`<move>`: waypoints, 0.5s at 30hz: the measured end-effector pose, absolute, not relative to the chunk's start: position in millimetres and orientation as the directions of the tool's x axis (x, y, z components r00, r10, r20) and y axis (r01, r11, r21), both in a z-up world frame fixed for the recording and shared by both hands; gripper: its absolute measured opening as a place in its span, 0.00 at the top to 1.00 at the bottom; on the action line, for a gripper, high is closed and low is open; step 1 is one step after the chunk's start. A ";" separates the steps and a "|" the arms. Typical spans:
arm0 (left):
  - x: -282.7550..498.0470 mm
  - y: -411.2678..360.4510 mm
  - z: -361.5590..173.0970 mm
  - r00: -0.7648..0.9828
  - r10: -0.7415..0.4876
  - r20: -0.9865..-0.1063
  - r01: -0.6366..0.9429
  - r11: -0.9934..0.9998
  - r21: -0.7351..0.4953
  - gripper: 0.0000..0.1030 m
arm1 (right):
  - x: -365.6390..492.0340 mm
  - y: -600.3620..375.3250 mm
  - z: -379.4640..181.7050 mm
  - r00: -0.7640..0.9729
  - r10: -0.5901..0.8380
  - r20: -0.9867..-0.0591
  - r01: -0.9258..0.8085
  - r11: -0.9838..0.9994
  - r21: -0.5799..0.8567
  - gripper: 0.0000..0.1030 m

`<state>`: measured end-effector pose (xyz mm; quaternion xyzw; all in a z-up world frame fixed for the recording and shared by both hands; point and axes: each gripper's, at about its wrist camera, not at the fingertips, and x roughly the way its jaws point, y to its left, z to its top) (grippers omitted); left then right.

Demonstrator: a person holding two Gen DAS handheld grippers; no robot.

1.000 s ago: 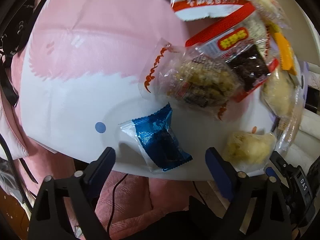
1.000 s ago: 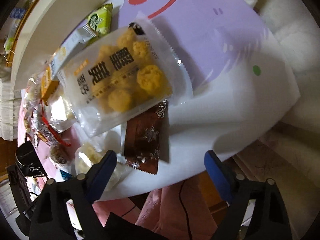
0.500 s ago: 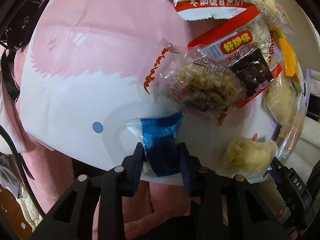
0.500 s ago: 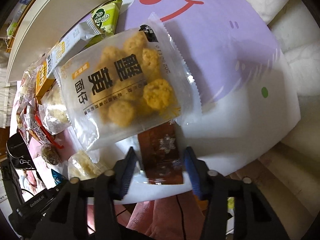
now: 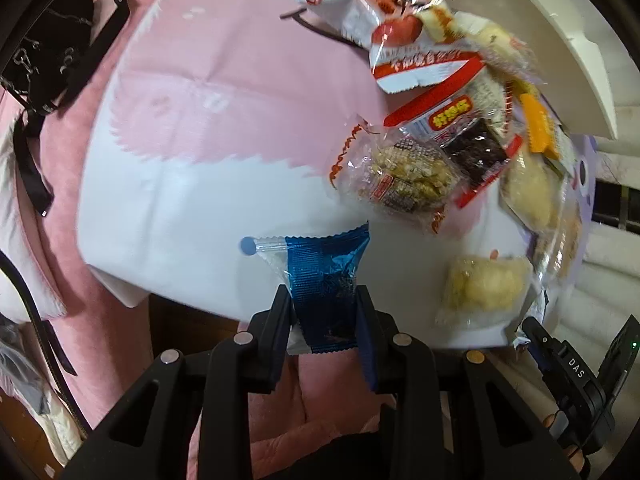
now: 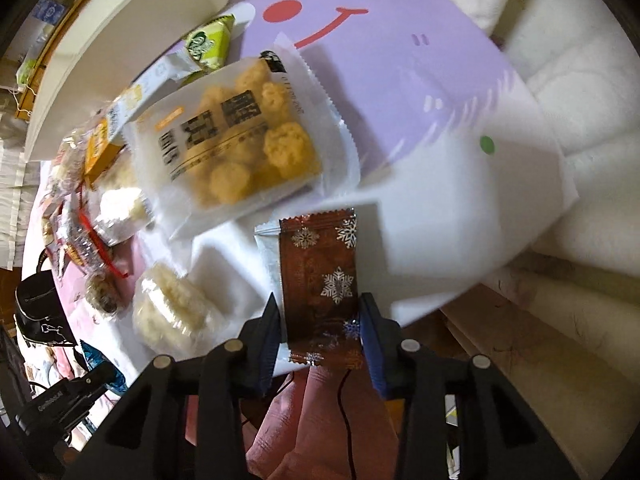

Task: Organize snacks
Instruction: 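Close the right tool on the brown wrapper while the left tool closes on the blue candy, then carry both snacks over the white box and open both tools to drop them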

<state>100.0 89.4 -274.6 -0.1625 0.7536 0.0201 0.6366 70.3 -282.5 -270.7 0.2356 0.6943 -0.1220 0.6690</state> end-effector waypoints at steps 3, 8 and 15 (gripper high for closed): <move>97.0 98.4 -256.4 -0.106 -0.231 -0.967 -0.250 0.947 -0.199 0.72 | 61.8 -267.7 -255.1 0.039 0.169 -0.985 0.494 0.853 0.166 0.63; 94.5 104.9 -208.4 -0.001 -0.262 -0.965 -0.193 0.947 -0.257 0.72 | 54.6 -237.9 -225.1 0.110 0.176 -0.978 0.478 0.854 0.207 0.64; 106.5 106.5 -142.3 0.124 -0.286 -0.950 -0.084 0.951 -0.298 0.72 | 51.8 -225.1 -179.8 0.231 0.173 -0.957 0.457 0.850 0.264 0.64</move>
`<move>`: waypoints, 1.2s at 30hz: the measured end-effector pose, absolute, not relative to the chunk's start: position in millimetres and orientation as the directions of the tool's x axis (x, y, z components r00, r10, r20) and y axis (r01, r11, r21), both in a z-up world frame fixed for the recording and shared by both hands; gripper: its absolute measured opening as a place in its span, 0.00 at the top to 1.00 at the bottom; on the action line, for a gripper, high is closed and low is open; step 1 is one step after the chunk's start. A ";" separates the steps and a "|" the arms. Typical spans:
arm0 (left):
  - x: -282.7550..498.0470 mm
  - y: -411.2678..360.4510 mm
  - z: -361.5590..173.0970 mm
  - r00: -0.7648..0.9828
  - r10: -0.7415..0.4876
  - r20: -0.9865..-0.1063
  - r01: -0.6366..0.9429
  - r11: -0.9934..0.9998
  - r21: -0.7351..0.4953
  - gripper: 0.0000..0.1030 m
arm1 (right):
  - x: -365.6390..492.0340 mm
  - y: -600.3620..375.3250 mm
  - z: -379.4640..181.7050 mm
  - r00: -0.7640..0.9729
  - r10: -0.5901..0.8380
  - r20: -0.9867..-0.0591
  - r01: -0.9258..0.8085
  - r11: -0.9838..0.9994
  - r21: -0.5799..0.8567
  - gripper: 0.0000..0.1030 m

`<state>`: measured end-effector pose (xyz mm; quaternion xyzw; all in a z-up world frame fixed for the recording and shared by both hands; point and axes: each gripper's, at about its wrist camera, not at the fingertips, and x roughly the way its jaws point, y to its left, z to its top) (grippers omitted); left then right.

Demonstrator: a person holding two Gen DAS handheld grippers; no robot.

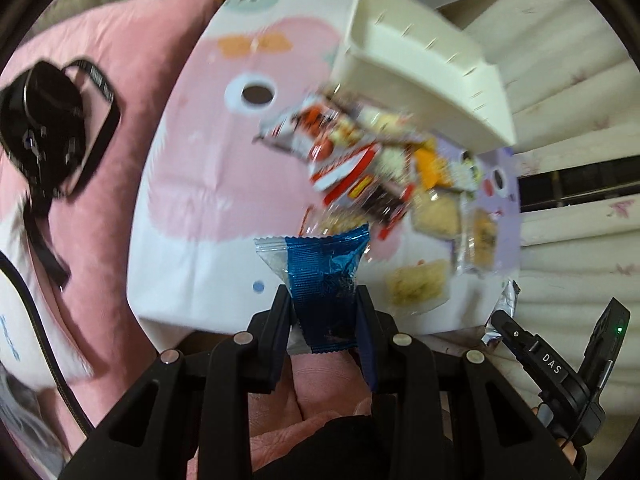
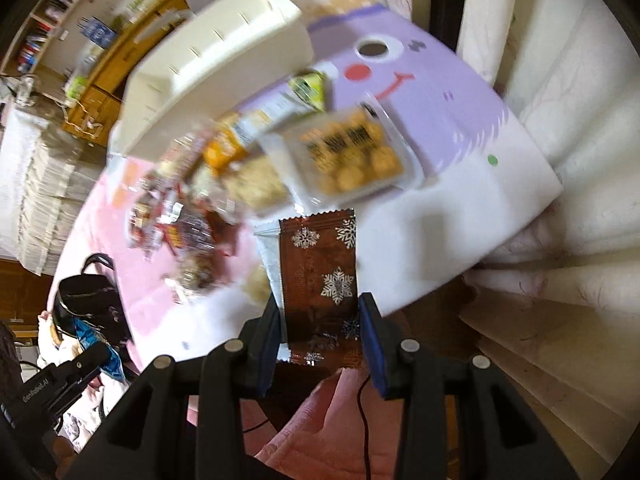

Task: Organize snacks
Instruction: 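Carry both snacks over the white box and open both tools to drop them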

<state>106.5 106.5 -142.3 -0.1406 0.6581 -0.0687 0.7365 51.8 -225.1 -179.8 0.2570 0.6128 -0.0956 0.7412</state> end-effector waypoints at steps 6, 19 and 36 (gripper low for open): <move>129.3 94.2 -106.9 0.212 -0.325 -0.922 -0.032 0.940 -0.339 0.72 | 60.0 -223.4 -136.6 0.350 0.170 -0.921 0.406 0.859 0.313 0.64; 220.6 61.4 -71.1 0.314 -0.370 -0.874 0.034 0.925 -0.379 0.72 | 143.3 -229.4 -91.5 0.532 0.159 -0.832 0.258 0.905 0.338 0.63; 349.7 7.8 -118.6 0.341 -0.373 -0.863 0.037 0.922 -0.384 0.72 | 267.9 -248.5 -114.4 0.620 0.193 -0.760 0.077 0.950 0.303 0.63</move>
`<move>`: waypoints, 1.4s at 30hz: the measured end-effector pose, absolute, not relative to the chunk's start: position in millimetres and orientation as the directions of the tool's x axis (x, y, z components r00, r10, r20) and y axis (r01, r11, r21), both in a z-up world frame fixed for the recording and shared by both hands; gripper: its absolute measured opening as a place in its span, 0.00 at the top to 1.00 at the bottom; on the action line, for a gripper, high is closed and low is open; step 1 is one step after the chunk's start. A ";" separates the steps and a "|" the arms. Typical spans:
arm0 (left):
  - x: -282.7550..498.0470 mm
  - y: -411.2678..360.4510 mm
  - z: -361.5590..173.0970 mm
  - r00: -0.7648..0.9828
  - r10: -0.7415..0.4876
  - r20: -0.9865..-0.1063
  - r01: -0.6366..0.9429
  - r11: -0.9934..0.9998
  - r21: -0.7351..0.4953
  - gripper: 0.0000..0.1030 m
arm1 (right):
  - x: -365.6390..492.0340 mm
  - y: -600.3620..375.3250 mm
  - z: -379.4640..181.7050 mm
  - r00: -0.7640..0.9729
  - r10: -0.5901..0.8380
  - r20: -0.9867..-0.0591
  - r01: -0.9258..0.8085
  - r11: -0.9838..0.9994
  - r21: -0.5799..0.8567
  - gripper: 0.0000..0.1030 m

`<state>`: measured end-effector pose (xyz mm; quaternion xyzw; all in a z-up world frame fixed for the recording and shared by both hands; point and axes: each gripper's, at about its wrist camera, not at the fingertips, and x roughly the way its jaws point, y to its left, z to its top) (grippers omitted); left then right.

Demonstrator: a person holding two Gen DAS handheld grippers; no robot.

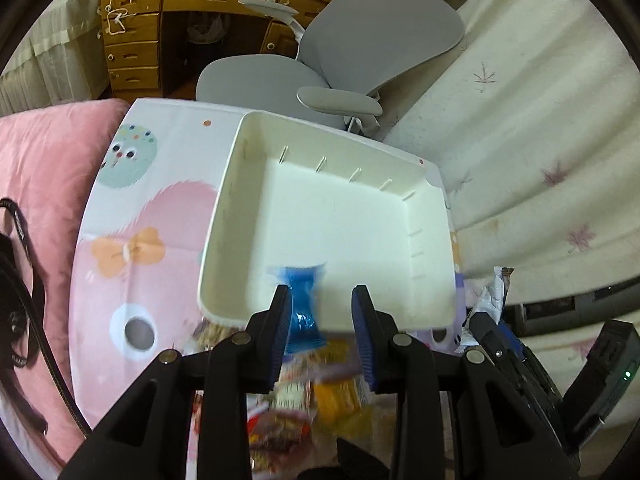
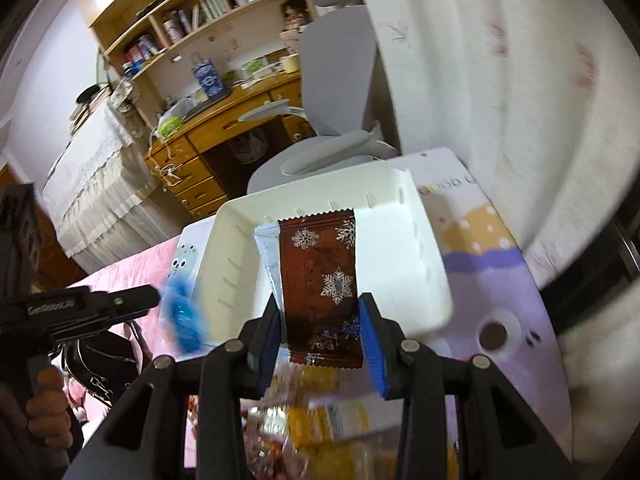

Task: Organize snacks
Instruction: 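Carry both snacks over the white box and open both tools to drop them, then withdraw both tools from the box back toward the snack pile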

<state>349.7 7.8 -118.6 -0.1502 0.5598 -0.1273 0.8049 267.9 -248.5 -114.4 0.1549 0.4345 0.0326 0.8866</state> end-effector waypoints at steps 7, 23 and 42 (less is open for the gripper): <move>382.3 -6.4 -127.4 0.341 -0.349 -0.873 0.016 0.931 -0.366 0.46 | 303.9 -247.6 -126.3 0.628 0.194 -0.754 -0.011 0.971 0.240 0.38; 336.2 1.1 -96.8 0.373 -0.320 -0.871 0.087 0.947 -0.310 0.34 | 281.9 -252.8 -113.2 0.654 0.183 -0.734 0.018 0.966 0.257 0.19; 216.6 76.3 -77.1 0.359 -0.367 -0.858 0.267 0.921 -0.283 0.29 | 137.2 -224.7 -87.5 0.699 -0.015 -0.715 0.291 0.920 0.264 0.14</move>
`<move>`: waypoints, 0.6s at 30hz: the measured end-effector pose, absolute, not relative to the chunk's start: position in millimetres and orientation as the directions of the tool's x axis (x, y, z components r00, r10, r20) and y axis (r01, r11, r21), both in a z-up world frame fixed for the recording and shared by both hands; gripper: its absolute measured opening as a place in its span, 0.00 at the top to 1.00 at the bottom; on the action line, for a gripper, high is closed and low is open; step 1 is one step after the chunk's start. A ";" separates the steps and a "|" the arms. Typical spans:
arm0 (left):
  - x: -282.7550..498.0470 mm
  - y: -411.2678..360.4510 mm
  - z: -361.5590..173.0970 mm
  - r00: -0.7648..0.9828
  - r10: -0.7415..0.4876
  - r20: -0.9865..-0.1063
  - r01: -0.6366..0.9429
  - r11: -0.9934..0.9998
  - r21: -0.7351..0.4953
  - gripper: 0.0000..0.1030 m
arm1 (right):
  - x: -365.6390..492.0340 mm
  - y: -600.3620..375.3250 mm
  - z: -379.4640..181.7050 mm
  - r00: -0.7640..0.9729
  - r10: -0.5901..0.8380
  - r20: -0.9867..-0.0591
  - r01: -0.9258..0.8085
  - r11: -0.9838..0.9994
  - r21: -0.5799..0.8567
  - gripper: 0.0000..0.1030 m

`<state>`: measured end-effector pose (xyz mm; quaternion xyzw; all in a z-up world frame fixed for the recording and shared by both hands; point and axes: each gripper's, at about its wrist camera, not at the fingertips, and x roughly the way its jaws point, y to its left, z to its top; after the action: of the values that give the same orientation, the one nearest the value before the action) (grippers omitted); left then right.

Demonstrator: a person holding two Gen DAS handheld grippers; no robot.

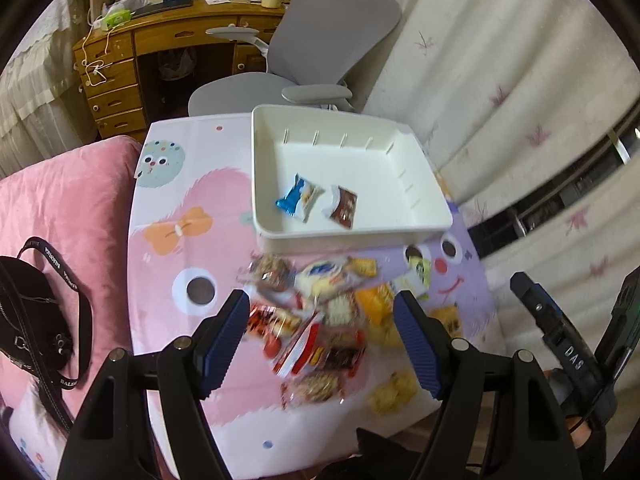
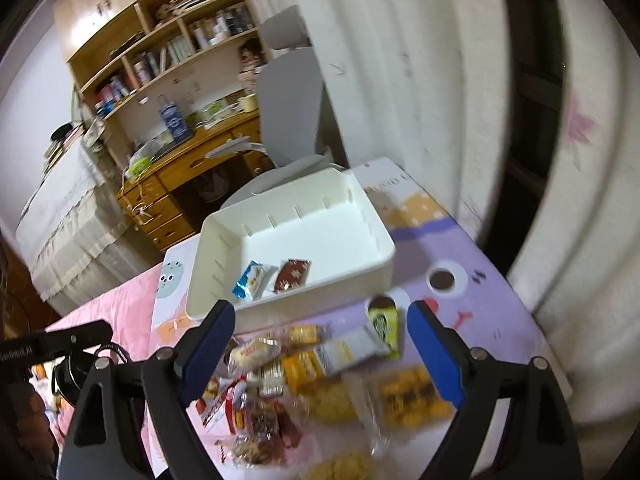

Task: Organize snacks
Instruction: 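Withdraw both tools from the box back toward the snack pile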

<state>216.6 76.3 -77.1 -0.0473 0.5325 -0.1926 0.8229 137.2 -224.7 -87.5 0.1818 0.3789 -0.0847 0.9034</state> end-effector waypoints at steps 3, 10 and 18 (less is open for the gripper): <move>202.1 86.3 -80.4 0.345 -0.371 -0.862 0.286 0.916 -0.280 0.29 | 115.9 -218.0 -90.5 0.689 -0.032 -0.724 0.332 0.902 0.276 0.14; 171.7 103.4 -92.6 0.332 -0.342 -0.879 0.314 0.919 -0.239 0.28 | 78.7 -210.2 -108.5 0.619 -0.001 -0.785 0.411 0.853 0.323 0.14; 148.7 113.6 -119.5 0.294 -0.314 -0.903 0.314 0.924 -0.219 0.23 | 49.4 -212.1 -139.1 0.526 0.073 -0.847 0.495 0.784 0.375 0.14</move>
<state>148.7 113.6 -119.5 0.0003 0.5613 -0.1953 0.8042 49.4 -212.1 -139.1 0.3025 0.4694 -0.1289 0.8195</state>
